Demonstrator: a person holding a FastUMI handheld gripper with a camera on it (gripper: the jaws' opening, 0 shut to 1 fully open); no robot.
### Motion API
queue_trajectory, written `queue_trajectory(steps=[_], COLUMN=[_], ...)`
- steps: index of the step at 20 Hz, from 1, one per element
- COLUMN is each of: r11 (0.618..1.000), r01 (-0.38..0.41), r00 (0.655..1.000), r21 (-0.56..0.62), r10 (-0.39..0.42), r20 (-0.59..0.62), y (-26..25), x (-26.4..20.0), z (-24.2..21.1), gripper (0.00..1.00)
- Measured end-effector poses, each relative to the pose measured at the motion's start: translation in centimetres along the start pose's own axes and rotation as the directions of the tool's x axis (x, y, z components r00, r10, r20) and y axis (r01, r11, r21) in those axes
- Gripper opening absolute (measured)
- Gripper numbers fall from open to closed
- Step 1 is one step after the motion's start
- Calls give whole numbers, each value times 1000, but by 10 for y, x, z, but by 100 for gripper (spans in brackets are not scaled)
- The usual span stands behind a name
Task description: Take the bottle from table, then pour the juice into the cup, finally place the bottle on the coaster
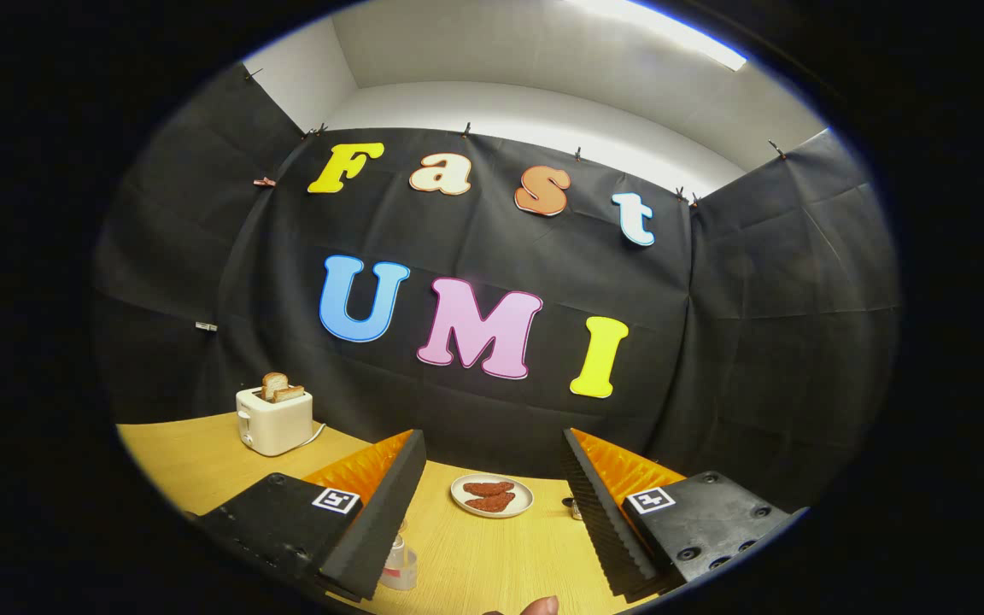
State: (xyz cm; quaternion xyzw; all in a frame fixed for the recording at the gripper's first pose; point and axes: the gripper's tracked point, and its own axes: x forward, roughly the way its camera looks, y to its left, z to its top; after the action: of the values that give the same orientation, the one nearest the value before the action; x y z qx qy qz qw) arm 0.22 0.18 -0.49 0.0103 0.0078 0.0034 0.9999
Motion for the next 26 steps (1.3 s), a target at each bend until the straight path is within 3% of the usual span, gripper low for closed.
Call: queue_trajectory(steps=[11,16,20,26], r11=[1000,995,987,981], r01=[-10,-85,-134,-141], r00=[1000,996,991,989], r21=[-11,48,85,136], r10=[10,83,133,147], r20=[14,32,23,-35], y=[5,32,58,87], x=[-4,-9,-13,-11], z=[4,-5,-37,-107], gripper=[97,97,97,97])
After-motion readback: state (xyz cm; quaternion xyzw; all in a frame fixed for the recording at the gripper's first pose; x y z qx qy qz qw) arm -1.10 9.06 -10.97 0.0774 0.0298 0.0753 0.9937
